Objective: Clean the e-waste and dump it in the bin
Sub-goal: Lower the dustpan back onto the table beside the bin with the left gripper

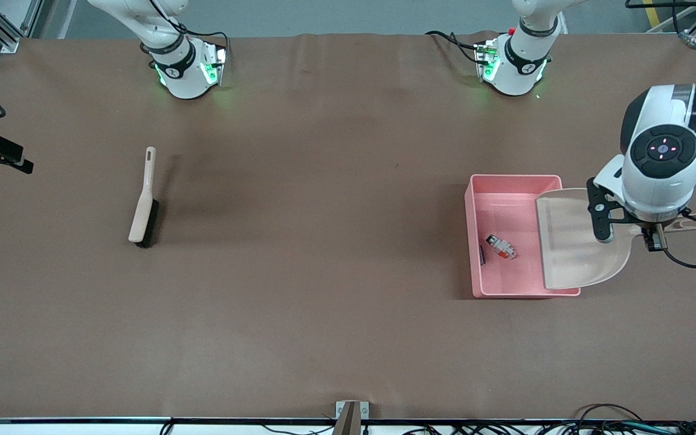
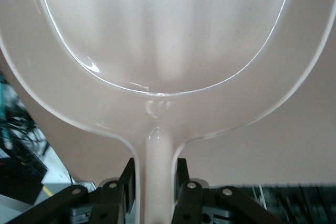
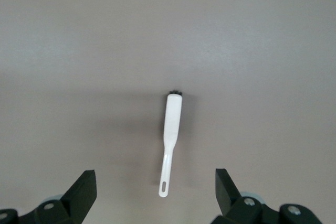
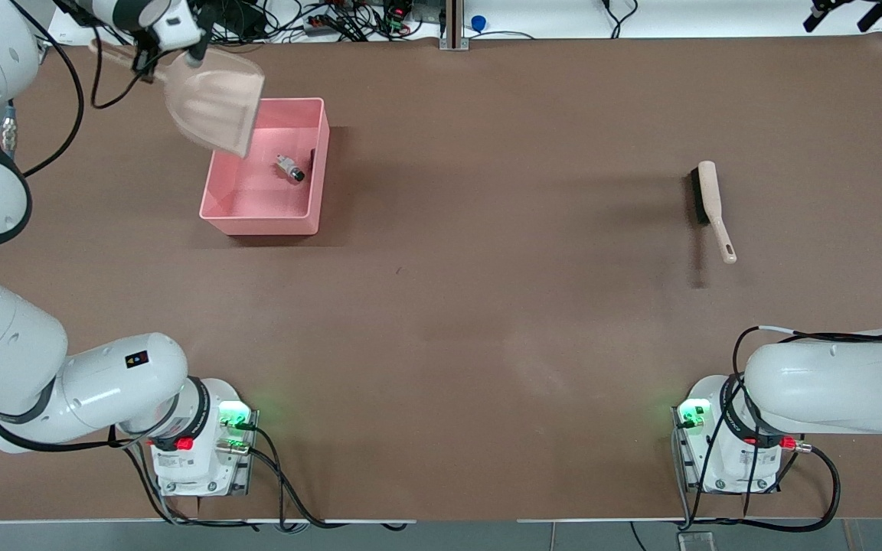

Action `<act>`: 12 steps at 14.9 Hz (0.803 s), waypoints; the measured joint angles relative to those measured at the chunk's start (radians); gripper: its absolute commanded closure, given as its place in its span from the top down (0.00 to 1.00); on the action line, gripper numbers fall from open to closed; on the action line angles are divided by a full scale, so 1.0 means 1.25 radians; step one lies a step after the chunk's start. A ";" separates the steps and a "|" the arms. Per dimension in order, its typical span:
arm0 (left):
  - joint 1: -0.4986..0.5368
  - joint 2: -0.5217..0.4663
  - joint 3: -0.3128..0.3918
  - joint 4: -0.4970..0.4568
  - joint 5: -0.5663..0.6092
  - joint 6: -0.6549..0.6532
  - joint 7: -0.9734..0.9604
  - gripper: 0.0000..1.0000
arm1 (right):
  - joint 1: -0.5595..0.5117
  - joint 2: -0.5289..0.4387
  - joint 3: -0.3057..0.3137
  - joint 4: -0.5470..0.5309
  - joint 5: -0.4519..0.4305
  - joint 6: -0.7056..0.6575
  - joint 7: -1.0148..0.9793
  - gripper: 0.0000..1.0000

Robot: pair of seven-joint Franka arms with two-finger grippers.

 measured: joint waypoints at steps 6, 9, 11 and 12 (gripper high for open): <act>-0.115 0.031 -0.067 0.065 -0.055 -0.006 -0.154 0.12 | 0.044 -0.019 0.001 0.014 -0.051 -0.009 0.046 1.00; -0.204 0.088 -0.068 0.093 -0.055 -0.009 -0.242 0.12 | 0.042 -0.073 -0.001 -0.006 -0.063 -0.023 0.076 1.00; -0.240 0.126 -0.068 0.102 -0.055 -0.008 -0.280 0.12 | 0.043 -0.116 0.001 -0.030 -0.063 -0.025 0.101 1.00; -0.260 0.146 -0.068 0.105 -0.055 -0.008 -0.302 0.12 | 0.043 -0.129 0.001 -0.040 -0.064 -0.025 0.105 1.00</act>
